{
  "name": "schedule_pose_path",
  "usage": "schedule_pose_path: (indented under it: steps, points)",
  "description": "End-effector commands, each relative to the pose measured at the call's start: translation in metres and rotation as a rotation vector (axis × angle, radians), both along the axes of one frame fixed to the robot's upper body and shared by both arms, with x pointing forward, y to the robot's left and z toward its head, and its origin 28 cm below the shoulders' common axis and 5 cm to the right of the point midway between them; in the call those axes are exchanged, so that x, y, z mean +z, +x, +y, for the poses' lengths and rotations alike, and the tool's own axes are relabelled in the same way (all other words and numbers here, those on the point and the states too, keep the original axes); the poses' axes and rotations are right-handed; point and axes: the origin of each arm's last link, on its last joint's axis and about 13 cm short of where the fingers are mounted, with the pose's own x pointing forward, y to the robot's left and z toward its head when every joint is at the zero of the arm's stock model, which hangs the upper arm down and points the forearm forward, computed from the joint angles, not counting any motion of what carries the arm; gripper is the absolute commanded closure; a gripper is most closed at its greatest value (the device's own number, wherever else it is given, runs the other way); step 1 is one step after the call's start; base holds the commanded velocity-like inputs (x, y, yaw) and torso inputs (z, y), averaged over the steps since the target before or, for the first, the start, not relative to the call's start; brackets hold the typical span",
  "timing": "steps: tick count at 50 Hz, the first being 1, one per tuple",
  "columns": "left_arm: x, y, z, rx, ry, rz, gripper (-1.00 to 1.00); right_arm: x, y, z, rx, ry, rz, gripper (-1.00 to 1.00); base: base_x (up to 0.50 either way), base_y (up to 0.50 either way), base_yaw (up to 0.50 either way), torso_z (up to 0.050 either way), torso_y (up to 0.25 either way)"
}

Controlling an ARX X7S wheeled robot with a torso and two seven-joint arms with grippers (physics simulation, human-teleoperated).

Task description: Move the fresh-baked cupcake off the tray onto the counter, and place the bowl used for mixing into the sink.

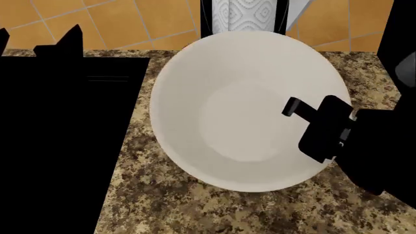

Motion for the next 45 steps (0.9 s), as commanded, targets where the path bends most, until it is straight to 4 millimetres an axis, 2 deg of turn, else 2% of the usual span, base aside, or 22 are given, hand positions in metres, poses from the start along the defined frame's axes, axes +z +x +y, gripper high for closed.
schedule_pose_path:
  steps: [1,7,13,19,45]
  points:
    - [0.0004,-0.0005,0.0000,0.001,-0.003,-0.003,-1.00,0.0480,-0.0251,-0.0001,-0.008,0.003,-0.222,1.00,0.00,0.00,0.00,0.000,0.000]
    - [0.0005,-0.0005,-0.0002,0.003,-0.001,-0.006,-1.00,0.0520,-0.0320,0.0019,0.011,-0.044,-0.317,1.00,0.00,0.00,0.00,0.000,0.000]
    - [0.0004,-0.0005,-0.0004,0.004,0.003,-0.007,-1.00,0.0472,-0.0315,0.0035,-0.006,-0.121,-0.408,1.00,0.00,0.00,0.00,0.000,0.002]
    - [0.0005,-0.0003,-0.0005,0.003,0.001,-0.011,-1.00,0.0466,-0.0297,0.0053,0.006,-0.164,-0.419,1.00,0.00,0.06,0.00,0.000,0.000]
    - [0.0002,-0.0009,-0.0003,0.001,-0.001,-0.016,-1.00,0.0422,-0.0266,0.0039,-0.009,-0.201,-0.430,1.00,0.09,0.49,0.00,0.000,0.000]
